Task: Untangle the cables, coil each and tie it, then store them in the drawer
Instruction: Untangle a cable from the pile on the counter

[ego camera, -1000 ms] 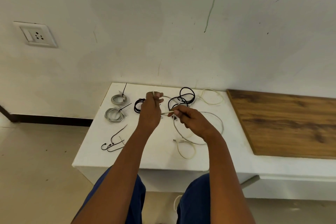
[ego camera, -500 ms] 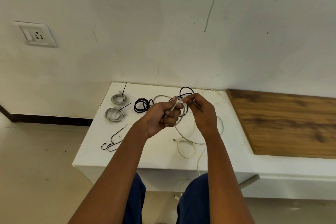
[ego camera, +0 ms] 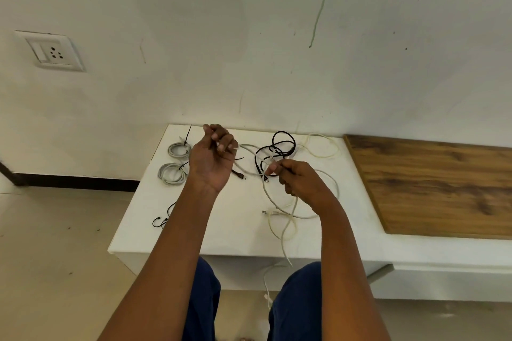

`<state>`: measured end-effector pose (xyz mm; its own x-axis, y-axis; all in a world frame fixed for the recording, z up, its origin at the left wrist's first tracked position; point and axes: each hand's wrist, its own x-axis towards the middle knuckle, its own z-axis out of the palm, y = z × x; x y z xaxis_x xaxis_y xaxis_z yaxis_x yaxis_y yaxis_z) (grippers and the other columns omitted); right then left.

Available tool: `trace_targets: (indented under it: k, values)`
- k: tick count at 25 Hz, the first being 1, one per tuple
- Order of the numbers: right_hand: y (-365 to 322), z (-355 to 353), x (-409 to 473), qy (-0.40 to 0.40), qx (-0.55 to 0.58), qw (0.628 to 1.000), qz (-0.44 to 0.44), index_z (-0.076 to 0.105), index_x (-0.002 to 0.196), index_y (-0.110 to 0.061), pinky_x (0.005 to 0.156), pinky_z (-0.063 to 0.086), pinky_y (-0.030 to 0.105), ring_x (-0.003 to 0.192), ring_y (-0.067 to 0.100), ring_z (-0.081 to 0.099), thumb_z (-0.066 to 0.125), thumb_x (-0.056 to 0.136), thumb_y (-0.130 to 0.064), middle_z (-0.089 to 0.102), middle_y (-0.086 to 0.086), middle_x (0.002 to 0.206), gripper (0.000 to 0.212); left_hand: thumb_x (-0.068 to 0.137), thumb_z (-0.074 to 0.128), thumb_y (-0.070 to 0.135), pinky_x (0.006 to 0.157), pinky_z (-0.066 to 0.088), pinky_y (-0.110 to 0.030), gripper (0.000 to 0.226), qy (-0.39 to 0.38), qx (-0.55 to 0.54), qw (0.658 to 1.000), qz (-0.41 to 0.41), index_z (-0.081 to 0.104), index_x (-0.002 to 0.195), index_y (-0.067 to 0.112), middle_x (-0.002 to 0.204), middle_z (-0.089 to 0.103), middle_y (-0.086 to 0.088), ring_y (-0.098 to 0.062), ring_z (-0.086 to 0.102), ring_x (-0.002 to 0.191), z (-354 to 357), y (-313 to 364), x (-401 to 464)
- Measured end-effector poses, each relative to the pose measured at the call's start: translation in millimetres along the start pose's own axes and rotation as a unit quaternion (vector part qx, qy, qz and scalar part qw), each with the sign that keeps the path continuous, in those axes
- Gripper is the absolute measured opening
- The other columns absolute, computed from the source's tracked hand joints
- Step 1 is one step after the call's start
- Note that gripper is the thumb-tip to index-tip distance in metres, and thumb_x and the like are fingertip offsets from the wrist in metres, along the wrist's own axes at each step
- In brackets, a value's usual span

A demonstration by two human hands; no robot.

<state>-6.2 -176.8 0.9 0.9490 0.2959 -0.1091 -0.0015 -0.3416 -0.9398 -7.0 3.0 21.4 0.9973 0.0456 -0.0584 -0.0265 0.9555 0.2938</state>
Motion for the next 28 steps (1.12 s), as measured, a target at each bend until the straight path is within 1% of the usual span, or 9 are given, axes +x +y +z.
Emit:
trace_targets:
  k: [4, 7, 13, 16, 18, 20, 23, 25, 28]
  values:
    - [-6.9, 5.4, -2.4, -0.057, -0.036, 0.996, 0.049, 0.068, 0.076, -0.018, 0.041, 0.030, 0.014, 0.037, 0.005, 0.034, 0.057, 0.092, -0.031, 0.039, -0.004, 0.056, 0.023, 0.103, 0.033, 0.024, 0.049, 0.039, -0.018, 0.032, 0.100, 0.074, 0.987, 0.104, 0.043, 0.073, 0.017, 0.050, 0.049, 0.009, -0.007, 0.040, 0.040, 0.2, -10.3, 1.0]
    - [-11.0, 9.0, -5.3, -0.090, -0.050, 0.992, 0.071, 0.067, 0.075, -0.017, 0.043, 0.034, 0.016, 0.038, 0.007, 0.039, 0.059, 0.091, -0.032, 0.043, -0.004, 0.056, 0.024, 0.103, 0.033, 0.026, 0.056, 0.047, -0.017, 0.030, 0.164, 0.146, 0.961, 0.167, 0.046, 0.078, 0.016, 0.056, 0.060, 0.008, -0.007, 0.055, 0.047, -1.7, -15.6, 2.6]
    - [-14.8, 11.7, -5.3, -0.167, -0.114, 0.977, 0.065, 0.063, 0.106, -0.013, 0.054, 0.040, 0.020, 0.050, 0.010, 0.043, 0.048, 0.097, -0.018, 0.040, -0.002, 0.057, 0.018, 0.104, 0.025, 0.025, 0.062, 0.050, -0.014, 0.025, 0.171, 0.372, 0.876, 0.254, 0.042, 0.087, 0.016, 0.082, 0.064, -0.002, -0.008, 0.067, 0.065, -12.3, -25.0, 1.9]
    - [-15.6, 11.0, -3.2, -0.112, -0.135, 0.984, 0.002, 0.066, 0.106, -0.013, 0.061, 0.036, 0.019, 0.059, 0.008, 0.040, 0.044, 0.099, -0.015, 0.045, 0.002, 0.066, 0.024, 0.101, 0.023, 0.004, 0.064, 0.050, -0.012, 0.021, 0.138, 0.489, 0.833, 0.220, 0.039, 0.091, 0.010, 0.096, 0.061, -0.016, -0.018, 0.065, 0.075, -18.4, -26.7, 2.7]
    - [-15.0, 9.2, -1.2, -0.060, -0.159, 0.984, -0.060, 0.066, 0.106, -0.014, 0.068, 0.038, 0.024, 0.068, 0.012, 0.045, 0.044, 0.098, -0.015, 0.054, 0.012, 0.078, 0.024, 0.098, 0.021, -0.004, 0.065, 0.050, -0.016, 0.027, 0.090, 0.546, 0.814, 0.180, 0.040, 0.086, 0.011, 0.099, 0.059, -0.019, -0.021, 0.062, 0.074, -20.8, -28.4, 1.3]
    - [-13.4, 7.1, -0.4, -0.004, -0.152, 0.983, -0.105, 0.065, 0.103, -0.021, 0.072, 0.043, 0.032, 0.074, 0.021, 0.051, 0.046, 0.098, -0.017, 0.061, 0.020, 0.087, 0.021, 0.102, 0.026, 0.007, 0.064, 0.049, -0.024, 0.024, 0.046, 0.613, 0.778, 0.129, 0.044, 0.088, 0.013, 0.086, 0.064, -0.009, -0.015, 0.062, 0.065, -22.1, -31.4, -2.5]
    - [-14.1, 7.7, -0.8, 0.048, -0.111, 0.984, -0.133, 0.056, 0.093, -0.032, 0.077, 0.048, 0.046, 0.084, 0.035, 0.059, 0.047, 0.097, -0.018, 0.066, 0.014, 0.094, 0.017, 0.103, 0.031, 0.028, 0.055, 0.042, -0.023, 0.028, -0.012, 0.686, 0.725, 0.056, 0.052, 0.098, 0.011, 0.070, 0.061, -0.001, -0.009, 0.052, 0.050, -24.3, -37.1, -7.4]
    - [-15.3, 8.8, -1.6, 0.080, -0.117, 0.979, -0.149, 0.050, 0.090, -0.034, 0.077, 0.049, 0.046, 0.084, 0.031, 0.061, 0.050, 0.096, -0.022, 0.068, 0.001, 0.089, 0.014, 0.102, 0.032, 0.038, 0.051, 0.036, -0.018, 0.036, -0.028, 0.683, 0.730, 0.000, 0.058, 0.089, 0.017, 0.061, 0.054, 0.003, -0.005, 0.044, 0.048, -22.9, -40.2, -9.3]
    - [-13.8, 3.9, -0.6, 0.126, -0.105, 0.975, -0.151, 0.050, 0.089, -0.030, 0.069, 0.047, 0.032, 0.071, 0.008, 0.058, 0.057, 0.092, -0.025, 0.063, -0.012, 0.078, 0.009, 0.100, 0.032, 0.045, 0.043, 0.027, -0.016, 0.043, -0.051, 0.591, 0.797, -0.113, 0.056, 0.078, 0.017, 0.049, 0.039, 0.008, -0.006, 0.031, 0.042, -15.6, -39.6, -10.5]
